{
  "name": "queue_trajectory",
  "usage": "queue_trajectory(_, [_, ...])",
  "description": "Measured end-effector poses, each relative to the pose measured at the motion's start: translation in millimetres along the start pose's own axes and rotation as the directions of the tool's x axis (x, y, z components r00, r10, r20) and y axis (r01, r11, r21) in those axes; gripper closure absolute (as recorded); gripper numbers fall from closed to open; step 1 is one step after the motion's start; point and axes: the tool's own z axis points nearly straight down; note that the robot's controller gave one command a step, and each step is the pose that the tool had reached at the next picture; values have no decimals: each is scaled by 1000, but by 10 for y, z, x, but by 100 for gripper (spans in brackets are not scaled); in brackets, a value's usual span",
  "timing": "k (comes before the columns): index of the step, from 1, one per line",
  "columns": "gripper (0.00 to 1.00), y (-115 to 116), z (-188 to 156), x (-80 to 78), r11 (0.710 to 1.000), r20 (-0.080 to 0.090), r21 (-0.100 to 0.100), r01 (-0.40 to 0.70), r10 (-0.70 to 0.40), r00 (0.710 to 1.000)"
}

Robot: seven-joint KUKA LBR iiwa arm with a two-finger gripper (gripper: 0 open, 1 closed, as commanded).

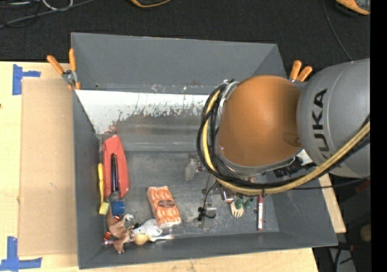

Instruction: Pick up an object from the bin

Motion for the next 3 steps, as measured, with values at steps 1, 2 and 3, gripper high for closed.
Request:
queue_trajectory(1, [0,-7,-25,-16,1000,6,-1,-4,4,1000])
queue_trajectory(2, [0,367,803,-227,1000,9,-2,6,-6,1000])
queue_trajectory(3, [0,612,1651,-569,995,19,-6,-95,95,995])
